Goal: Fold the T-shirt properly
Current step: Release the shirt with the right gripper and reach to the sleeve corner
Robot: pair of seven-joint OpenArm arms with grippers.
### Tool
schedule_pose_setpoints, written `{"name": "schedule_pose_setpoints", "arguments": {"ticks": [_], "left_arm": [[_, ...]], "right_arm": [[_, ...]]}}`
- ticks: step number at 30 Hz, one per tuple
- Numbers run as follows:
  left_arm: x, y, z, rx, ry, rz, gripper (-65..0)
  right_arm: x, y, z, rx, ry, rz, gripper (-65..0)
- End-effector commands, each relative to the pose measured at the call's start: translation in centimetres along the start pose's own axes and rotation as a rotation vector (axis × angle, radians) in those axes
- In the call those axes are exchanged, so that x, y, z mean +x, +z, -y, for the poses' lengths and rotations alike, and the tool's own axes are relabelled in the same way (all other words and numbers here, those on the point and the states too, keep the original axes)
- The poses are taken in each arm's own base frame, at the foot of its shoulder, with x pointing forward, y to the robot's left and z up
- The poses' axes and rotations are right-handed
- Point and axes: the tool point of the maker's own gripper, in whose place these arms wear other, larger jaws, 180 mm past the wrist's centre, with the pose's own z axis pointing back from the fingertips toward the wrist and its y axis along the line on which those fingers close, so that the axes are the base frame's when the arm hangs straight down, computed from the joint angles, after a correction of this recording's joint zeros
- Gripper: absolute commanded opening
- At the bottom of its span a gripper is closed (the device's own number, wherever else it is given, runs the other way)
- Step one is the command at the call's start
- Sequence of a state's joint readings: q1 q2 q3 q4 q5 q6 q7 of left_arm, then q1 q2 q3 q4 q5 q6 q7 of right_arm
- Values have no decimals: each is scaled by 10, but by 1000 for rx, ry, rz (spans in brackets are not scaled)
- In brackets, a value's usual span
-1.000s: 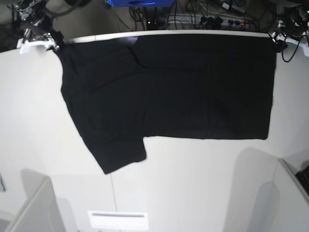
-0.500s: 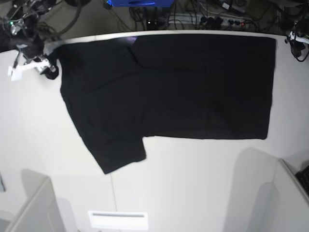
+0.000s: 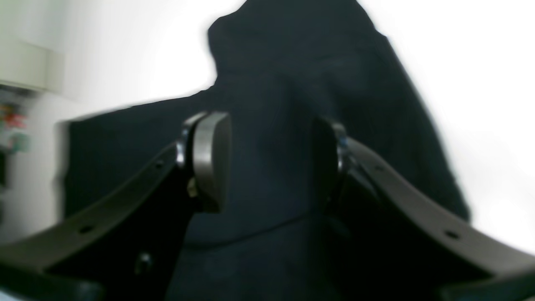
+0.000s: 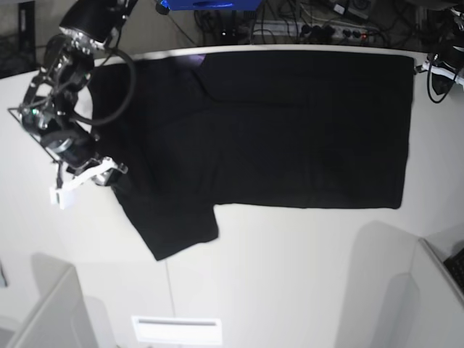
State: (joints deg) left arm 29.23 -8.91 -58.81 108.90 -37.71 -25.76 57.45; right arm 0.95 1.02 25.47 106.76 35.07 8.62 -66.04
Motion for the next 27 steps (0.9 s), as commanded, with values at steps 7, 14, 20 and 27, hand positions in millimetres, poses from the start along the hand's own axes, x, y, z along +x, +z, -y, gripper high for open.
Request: {"name": "schedule_pose_setpoints", "arguments": {"ticks": [7,14,20,27], "left_arm": [[10,3,1,-6,-23,33,-650],[9,4,-2,1,-26,28,-650],[8,4,-2,3,-23,27,-650],[8,4,-3,5,-21,27,-650]], "right_arm": [[43,-53,0,-111,171,32,-359],[56,-112,15,-126,196,-36,-351],[73,-139,39,-157,135,-27,-254],[82,-161,65,-211,121,-32,-245]]}}
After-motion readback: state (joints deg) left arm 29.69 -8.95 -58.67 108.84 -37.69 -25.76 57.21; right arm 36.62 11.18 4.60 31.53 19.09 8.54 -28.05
